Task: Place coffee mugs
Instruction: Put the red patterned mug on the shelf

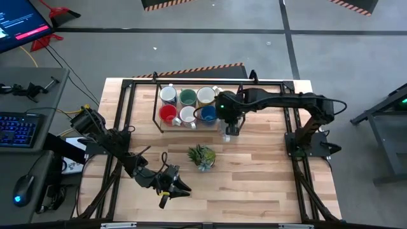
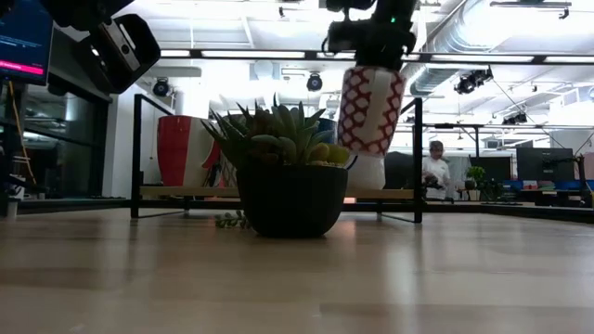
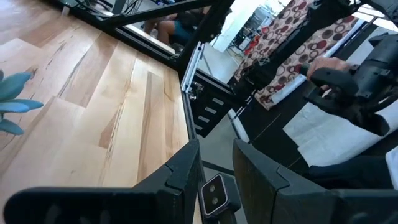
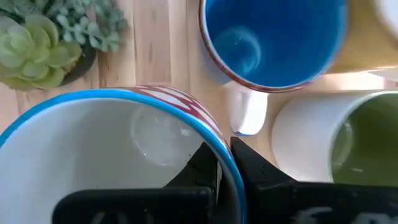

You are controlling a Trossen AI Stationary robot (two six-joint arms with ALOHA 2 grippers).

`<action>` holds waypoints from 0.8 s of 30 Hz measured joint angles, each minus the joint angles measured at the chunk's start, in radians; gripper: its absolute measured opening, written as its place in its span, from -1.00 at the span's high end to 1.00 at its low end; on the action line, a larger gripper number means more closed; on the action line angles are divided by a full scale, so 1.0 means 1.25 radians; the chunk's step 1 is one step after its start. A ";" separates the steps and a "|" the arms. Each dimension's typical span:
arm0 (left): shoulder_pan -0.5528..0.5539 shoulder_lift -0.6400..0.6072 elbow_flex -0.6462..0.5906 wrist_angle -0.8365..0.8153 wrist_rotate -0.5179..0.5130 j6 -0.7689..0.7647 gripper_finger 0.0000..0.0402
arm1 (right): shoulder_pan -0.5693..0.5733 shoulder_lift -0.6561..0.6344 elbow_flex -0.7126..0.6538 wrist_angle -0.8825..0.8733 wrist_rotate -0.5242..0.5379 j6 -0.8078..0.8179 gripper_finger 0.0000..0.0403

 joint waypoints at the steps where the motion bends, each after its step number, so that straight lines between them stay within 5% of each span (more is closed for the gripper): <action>1: 0.000 0.000 0.000 -0.003 0.000 0.000 0.56 | -0.005 0.012 0.000 0.000 -0.012 -0.005 1.00; 24: 0.000 0.000 0.000 -0.003 -0.003 -0.007 0.56 | -0.097 0.093 0.000 -0.019 0.016 -0.042 1.00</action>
